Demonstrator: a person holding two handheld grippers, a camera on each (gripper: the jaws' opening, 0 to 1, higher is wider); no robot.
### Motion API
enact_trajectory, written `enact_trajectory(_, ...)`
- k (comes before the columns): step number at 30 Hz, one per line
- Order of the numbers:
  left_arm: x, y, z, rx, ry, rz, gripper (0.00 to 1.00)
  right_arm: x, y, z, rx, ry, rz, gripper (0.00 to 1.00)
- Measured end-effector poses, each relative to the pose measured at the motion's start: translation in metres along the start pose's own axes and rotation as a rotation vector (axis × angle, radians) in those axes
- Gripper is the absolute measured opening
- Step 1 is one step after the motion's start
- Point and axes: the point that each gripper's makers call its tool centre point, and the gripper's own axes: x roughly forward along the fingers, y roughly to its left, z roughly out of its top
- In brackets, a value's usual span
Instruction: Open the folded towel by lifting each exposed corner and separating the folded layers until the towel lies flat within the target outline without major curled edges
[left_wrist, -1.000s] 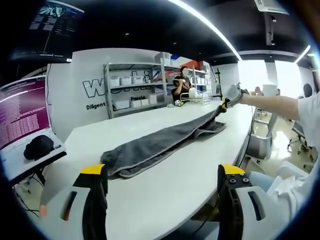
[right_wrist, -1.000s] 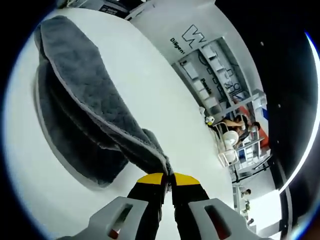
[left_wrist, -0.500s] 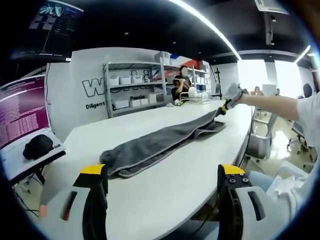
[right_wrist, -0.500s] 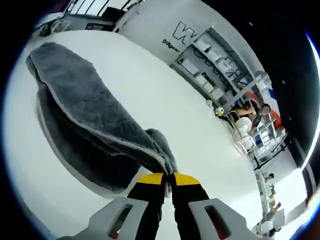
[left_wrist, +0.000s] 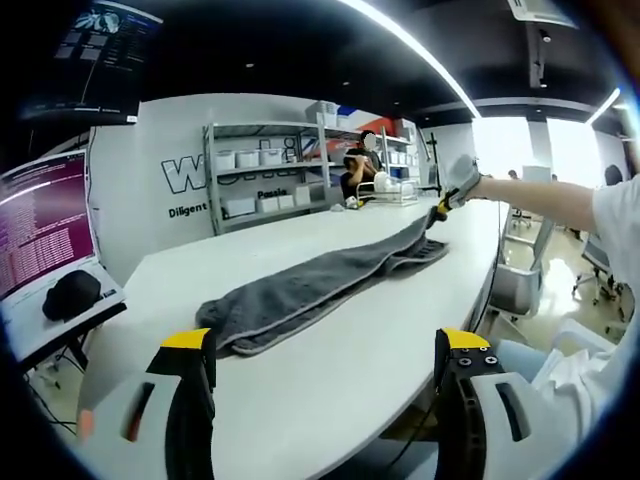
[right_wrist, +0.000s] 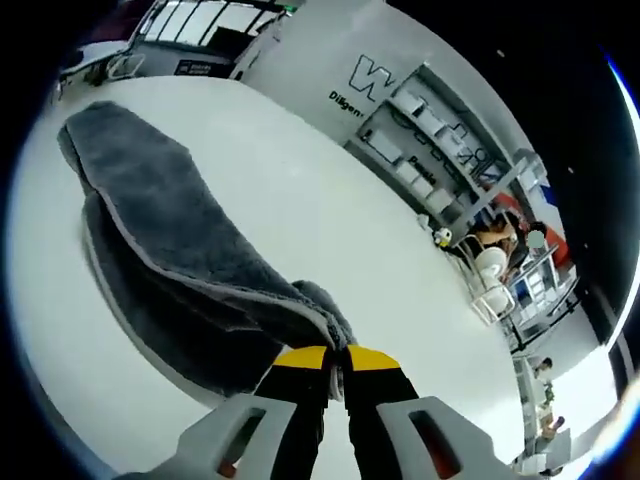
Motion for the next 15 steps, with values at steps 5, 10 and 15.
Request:
enact_trajectory(5, -0.001, 0.001, 0.001, -0.003, -0.006, -0.003, 0.89, 0.008, -0.004, 0.012, -0.031, 0.007, -0.042, 0.02)
enact_trajectory(10, -0.006, 0.007, 0.003, -0.017, -0.022, 0.006, 0.89, 0.012, 0.0, 0.018, -0.046, 0.015, -0.076, 0.02)
enact_trajectory(15, -0.007, 0.01, 0.007, -0.025, -0.038, 0.007, 0.89, 0.018, -0.004, 0.024, -0.028, 0.008, -0.113, 0.02)
